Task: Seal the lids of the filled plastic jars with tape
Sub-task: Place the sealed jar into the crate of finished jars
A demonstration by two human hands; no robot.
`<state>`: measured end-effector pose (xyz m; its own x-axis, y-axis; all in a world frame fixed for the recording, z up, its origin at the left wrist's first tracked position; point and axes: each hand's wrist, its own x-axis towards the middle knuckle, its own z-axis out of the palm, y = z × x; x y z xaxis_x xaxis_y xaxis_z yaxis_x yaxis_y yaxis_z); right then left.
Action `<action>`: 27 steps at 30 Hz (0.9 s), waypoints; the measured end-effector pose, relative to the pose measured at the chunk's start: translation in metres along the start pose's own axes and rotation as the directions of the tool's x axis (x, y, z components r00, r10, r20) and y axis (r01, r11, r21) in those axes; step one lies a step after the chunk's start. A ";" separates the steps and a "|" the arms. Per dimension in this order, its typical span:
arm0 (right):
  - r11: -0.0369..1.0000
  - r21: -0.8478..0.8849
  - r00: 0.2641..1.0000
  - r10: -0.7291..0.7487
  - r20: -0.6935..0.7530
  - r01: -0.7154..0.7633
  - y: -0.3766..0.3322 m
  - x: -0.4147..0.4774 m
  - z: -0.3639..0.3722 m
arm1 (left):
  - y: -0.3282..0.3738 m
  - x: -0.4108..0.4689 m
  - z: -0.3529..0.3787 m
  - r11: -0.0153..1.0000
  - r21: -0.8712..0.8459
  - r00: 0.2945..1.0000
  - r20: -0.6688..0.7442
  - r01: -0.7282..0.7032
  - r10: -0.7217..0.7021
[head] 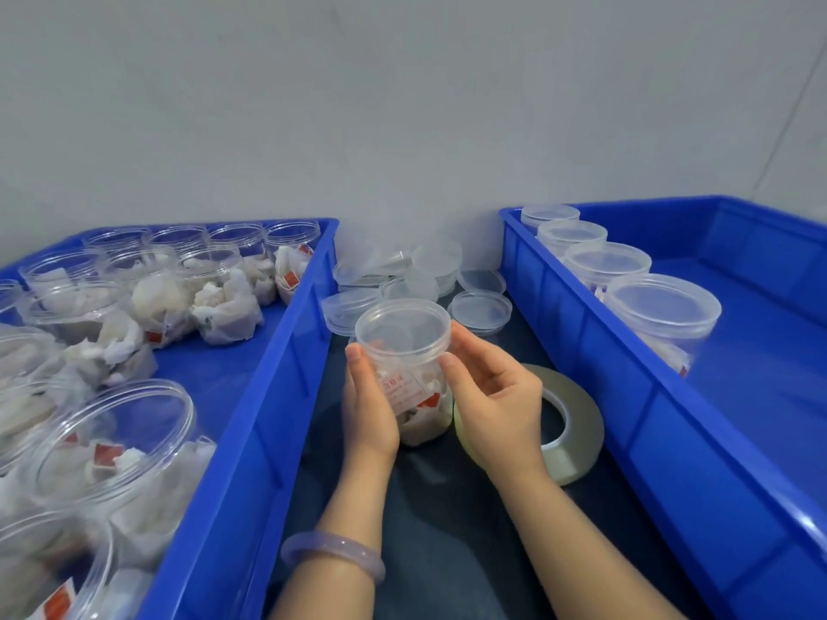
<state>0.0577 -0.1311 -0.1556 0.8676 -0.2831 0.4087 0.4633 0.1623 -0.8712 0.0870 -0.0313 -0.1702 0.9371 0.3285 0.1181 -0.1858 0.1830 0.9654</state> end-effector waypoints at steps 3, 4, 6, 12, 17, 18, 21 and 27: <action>1.000 -0.015 1.000 -0.008 -0.004 0.008 -0.003 0.000 -0.001 | 0.003 -0.003 0.001 1.000 0.012 1.000 -0.002 0.000 0.000; 1.000 -0.020 1.000 -0.014 -0.015 0.014 -0.004 0.000 -0.002 | 0.004 -0.004 0.002 1.000 0.016 1.000 -0.006 -0.001 0.002; 1.000 -0.020 0.999 -0.023 -0.030 0.022 -0.005 -0.001 -0.004 | 0.004 -0.007 0.002 0.999 0.038 0.999 -0.035 -0.011 0.013; 1.000 -0.006 1.000 -0.008 0.019 0.008 -0.006 -0.004 -0.008 | 0.003 -0.011 0.002 0.998 0.050 0.998 -0.061 -0.022 0.025; 0.994 0.103 0.999 0.023 0.032 -0.026 -0.007 -0.003 -0.007 | 0.004 -0.012 0.001 0.999 0.042 0.999 -0.032 -0.010 0.011; 0.994 0.109 0.999 0.031 0.022 -0.034 -0.007 -0.001 -0.008 | 0.005 -0.012 0.001 0.999 0.047 0.999 -0.031 -0.006 0.007; 0.999 0.039 0.999 0.024 0.044 -0.026 -0.009 0.003 -0.013 | 0.005 -0.012 0.001 0.998 0.063 0.999 -0.037 -0.009 0.011; 0.991 -0.133 0.997 -0.013 0.076 0.023 -0.007 0.002 -0.016 | 0.005 -0.012 0.000 0.998 0.067 1.000 -0.011 -0.002 0.003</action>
<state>0.0532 -0.1476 -0.1529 0.8729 -0.2121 0.4393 0.4550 0.0290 -0.8900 0.0751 -0.0339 -0.1669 0.9334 0.3388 0.1186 -0.1679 0.1201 0.9785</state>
